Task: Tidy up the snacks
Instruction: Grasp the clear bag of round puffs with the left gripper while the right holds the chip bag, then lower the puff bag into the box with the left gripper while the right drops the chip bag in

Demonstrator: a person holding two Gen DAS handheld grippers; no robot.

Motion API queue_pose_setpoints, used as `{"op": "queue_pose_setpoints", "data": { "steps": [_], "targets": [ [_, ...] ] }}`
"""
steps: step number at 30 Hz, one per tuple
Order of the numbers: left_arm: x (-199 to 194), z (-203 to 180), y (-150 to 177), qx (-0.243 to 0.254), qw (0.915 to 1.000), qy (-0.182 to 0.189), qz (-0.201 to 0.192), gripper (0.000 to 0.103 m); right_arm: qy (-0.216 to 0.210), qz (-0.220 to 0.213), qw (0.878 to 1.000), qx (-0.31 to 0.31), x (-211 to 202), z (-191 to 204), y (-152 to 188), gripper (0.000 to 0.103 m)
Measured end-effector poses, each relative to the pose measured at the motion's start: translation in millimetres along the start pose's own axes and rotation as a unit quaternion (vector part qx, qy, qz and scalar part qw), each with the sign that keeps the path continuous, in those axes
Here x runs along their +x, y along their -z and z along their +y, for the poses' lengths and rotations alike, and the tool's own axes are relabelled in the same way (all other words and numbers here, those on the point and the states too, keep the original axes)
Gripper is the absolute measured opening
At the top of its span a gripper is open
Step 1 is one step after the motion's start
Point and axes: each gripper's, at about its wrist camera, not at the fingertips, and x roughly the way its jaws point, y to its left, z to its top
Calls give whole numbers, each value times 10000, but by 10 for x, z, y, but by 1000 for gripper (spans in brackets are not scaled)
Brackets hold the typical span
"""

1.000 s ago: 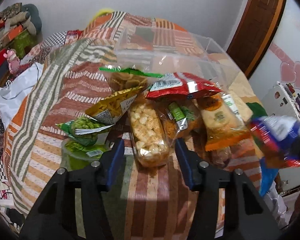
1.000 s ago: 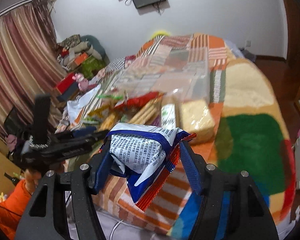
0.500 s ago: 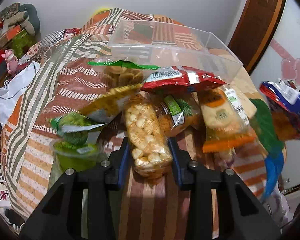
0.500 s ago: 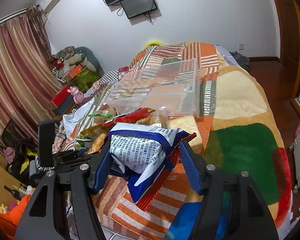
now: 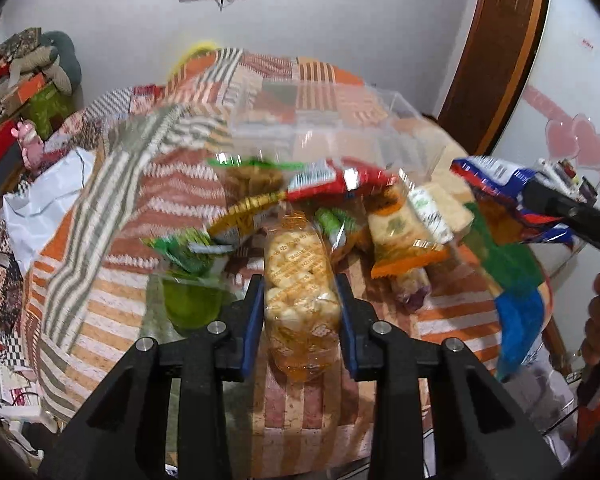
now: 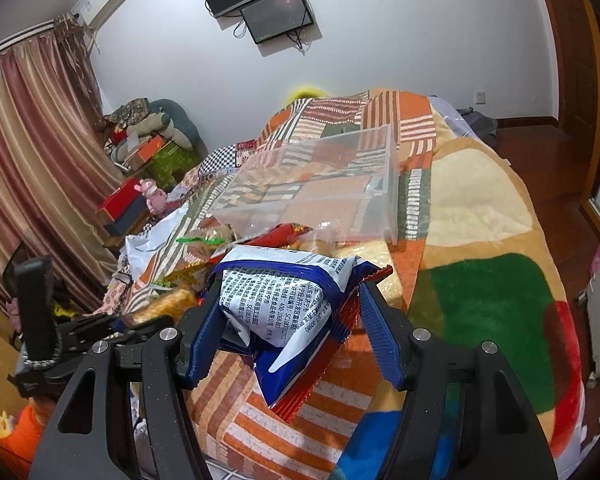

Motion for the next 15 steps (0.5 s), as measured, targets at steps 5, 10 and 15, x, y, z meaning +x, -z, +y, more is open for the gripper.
{"op": "queue_pose_setpoints", "data": {
  "steps": [5,10,15],
  "targets": [
    [-248,-58,-169,158,9991,-19,-403,33,-3,-145,9999,-34,-28,13,-96,62],
    [-374,-93,-403,215,9970,5,-739,33,3,-330,9994,-101,-25,42,-239,62],
    [-372,-115,-650,214,9951,78,-963,33,26,-542,9983,-205,10,74,-406,62]
  ]
}}
